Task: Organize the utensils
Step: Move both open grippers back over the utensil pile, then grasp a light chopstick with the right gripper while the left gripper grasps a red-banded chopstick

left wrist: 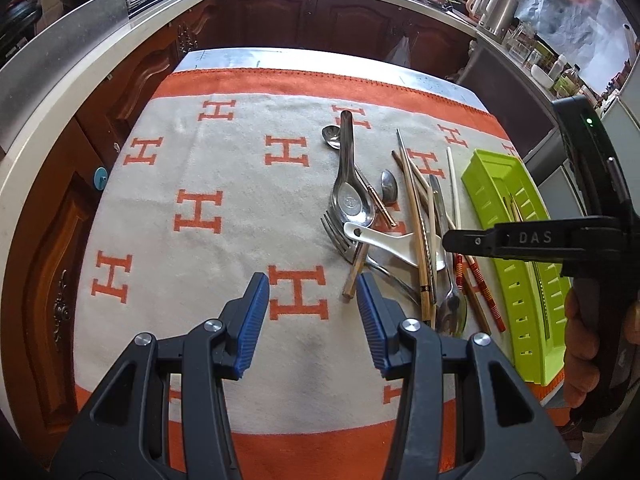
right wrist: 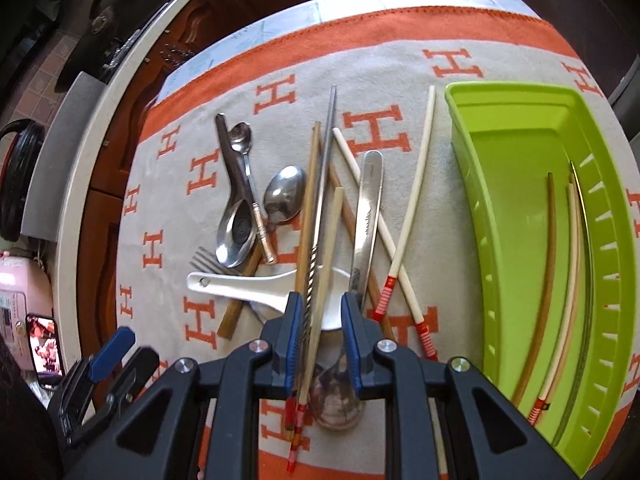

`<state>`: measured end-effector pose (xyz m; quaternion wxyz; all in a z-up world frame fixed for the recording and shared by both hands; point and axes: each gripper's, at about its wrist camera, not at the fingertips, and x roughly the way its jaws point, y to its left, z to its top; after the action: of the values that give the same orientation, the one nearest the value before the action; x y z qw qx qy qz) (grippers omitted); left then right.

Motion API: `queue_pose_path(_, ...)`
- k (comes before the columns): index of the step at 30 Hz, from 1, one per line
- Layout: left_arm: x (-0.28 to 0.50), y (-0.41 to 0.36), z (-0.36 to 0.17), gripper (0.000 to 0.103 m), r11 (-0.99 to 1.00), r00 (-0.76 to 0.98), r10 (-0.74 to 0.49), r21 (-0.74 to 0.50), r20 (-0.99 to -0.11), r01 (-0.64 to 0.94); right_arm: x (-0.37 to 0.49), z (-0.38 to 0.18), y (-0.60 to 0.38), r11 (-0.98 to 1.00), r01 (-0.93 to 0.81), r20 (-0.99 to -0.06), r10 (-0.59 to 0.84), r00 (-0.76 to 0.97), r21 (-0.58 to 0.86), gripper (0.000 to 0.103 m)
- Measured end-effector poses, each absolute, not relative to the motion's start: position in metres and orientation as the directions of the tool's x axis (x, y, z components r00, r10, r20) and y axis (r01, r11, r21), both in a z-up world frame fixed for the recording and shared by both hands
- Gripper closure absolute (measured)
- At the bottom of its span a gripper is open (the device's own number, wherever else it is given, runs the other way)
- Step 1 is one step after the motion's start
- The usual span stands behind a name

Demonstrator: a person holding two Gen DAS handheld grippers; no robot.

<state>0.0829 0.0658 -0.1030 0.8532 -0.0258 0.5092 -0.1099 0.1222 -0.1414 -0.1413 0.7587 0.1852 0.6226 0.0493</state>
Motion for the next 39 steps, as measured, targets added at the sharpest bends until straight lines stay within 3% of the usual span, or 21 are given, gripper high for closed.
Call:
queue_pose_path(5,0.083,0.062,-0.110,0.061,0.971,0.437,-0.226,-0.164,-0.871,0.175,0.133,-0.153,-0.143,0.927,0.177,-0.932,0.291,0.216,0.331,0.095)
queue_pose_path(17,0.085,0.054,-0.118,0.061,0.964,0.406,-0.247,-0.183,-0.880,0.191,0.136,-0.161,-0.128,0.938,0.145,-0.940,0.288,0.185,0.316,0.096)
queue_pose_path(29,0.096,0.031,-0.135,0.061,0.931,0.318,-0.339,-0.267,-0.886,0.247,0.109,-0.133,-0.145,0.919,0.102,-0.897,0.339,0.282,0.380,0.098)
queue_pose_path(39,0.104,-0.004,-0.157,0.062,0.943,0.287,-0.265,-0.184,-0.921,0.278,0.078,-0.112,-0.176,0.887,0.103,-0.850,0.391,0.353,0.451,0.098)
